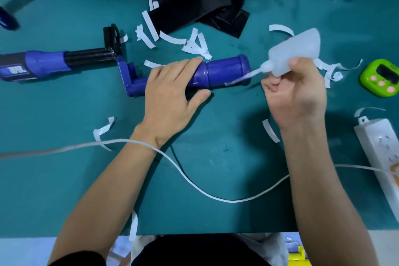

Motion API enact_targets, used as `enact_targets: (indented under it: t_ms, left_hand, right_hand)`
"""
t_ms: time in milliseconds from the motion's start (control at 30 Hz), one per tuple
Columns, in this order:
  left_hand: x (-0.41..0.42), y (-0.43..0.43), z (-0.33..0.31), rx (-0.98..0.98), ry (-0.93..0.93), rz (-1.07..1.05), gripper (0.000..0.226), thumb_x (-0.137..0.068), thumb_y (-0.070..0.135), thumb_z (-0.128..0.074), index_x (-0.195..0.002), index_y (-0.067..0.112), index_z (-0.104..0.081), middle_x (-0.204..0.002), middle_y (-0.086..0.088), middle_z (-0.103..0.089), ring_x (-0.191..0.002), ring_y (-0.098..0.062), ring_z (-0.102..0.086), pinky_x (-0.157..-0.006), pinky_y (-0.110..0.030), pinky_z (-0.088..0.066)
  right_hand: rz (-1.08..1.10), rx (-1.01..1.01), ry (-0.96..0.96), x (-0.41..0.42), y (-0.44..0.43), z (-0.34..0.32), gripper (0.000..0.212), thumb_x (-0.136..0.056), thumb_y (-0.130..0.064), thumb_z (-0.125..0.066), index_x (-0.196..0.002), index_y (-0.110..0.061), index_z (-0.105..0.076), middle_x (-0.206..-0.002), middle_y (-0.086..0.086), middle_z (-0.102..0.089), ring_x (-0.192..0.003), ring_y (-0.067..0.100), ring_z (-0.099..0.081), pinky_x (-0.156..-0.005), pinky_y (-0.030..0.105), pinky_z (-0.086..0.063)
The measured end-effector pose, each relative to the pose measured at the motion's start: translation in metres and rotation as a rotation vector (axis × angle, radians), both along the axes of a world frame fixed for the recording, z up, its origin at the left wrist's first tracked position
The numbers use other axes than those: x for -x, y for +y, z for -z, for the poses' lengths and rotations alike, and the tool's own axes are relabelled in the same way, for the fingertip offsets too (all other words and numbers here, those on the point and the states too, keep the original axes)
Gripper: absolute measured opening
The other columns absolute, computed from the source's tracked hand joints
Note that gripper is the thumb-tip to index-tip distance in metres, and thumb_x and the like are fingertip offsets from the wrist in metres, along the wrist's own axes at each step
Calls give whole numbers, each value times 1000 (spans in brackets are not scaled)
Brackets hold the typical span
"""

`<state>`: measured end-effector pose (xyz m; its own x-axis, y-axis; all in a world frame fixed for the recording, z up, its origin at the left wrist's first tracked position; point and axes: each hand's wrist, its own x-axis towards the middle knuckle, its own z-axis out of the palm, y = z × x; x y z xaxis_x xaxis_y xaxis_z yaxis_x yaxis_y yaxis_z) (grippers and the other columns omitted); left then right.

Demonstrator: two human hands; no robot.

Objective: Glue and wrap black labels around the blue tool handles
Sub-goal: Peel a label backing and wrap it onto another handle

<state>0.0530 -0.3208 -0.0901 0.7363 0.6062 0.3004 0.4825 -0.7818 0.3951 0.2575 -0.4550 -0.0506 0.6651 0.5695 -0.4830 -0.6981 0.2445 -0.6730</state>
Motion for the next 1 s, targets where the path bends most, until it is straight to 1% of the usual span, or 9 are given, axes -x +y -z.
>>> enact_targets:
  t_ms: [167, 233, 333, 433, 533, 667, 733, 900, 1000]
  left_hand:
    - [-2, 0, 2, 52, -102, -44, 54, -91, 50, -77, -133, 17, -71, -125, 0, -73, -109, -24, -66, -99, -33, -38]
    - [-1, -1, 2, 61, -115, -49, 54, -89, 50, -80, -131, 17, -73, -123, 0, -74, -108, -24, -67, -99, -32, -38]
    - [-2, -3, 2, 62, -124, -53, 53, -87, 47, -80, -130, 18, -73, -123, 3, -74, -109, -21, -65, -100, -29, -36]
    - [-5, -3, 1, 34, -89, -49, 55, -88, 51, -76, -132, 20, -69, -122, 5, -71, -110, -19, -62, -99, -29, -34]
    - [-5, -2, 1, -4, -42, -44, 60, -90, 57, -72, -138, 22, -65, -122, 4, -69, -109, -22, -62, -98, -35, -36]
    - [-4, -1, 3, 0, -39, -27, 61, -93, 56, -71, -141, 20, -64, -121, 0, -69, -109, -24, -61, -97, -36, -36]
    - [-4, 0, 3, 20, -48, -29, 59, -93, 55, -73, -139, 20, -66, -121, 1, -70, -109, -25, -62, -97, -35, -37]
    - [-4, 0, 4, 26, -67, -33, 58, -91, 55, -75, -136, 19, -68, -119, 1, -71, -107, -25, -63, -96, -35, -38]
    - [-5, 0, 4, 25, -72, -38, 57, -91, 55, -75, -135, 19, -69, -119, 1, -71, -106, -24, -64, -95, -34, -37]
  right_hand:
    - [-137, 149, -148, 12, 4, -6, 16, -102, -21, -41, -98, -8, -50, -79, 13, -69, -43, 19, -42, -52, 32, -18]
    - [-145, 181, -273, 17, 4, -11, 12, -100, -19, -49, -99, -8, -53, -81, 11, -71, -43, 18, -45, -45, 26, -25]
    - [-85, 144, -401, 21, 3, -21, 13, -87, -15, -63, -76, -19, -68, -73, 5, -66, -44, 18, -49, -43, 23, -31]
    - [29, 154, -531, 29, 10, -31, 17, -78, -18, -63, -61, -22, -64, -62, 6, -57, -43, 24, -46, -45, 24, -32]
    - [163, 239, -612, 43, 30, -33, 18, -73, -21, -69, -66, -9, -57, -60, 5, -53, -50, 23, -45, -51, 28, -37]
    - [202, 184, -690, 52, 40, -26, 18, -78, -21, -74, -84, -6, -65, -72, 0, -61, -63, 19, -57, -59, 34, -50]
    - [228, 197, -715, 54, 38, -22, 38, -79, -24, -74, -96, 8, -63, -79, 5, -62, -68, 20, -60, -63, 33, -52]
    - [276, 217, -753, 62, 37, -22, 43, -78, -26, -75, -98, 9, -62, -78, -2, -63, -69, 11, -63, -64, 26, -51]
    - [205, 199, -787, 64, 35, -22, 16, -83, -7, -76, -84, -16, -62, -71, -23, -66, -69, -5, -63, -66, 15, -49]
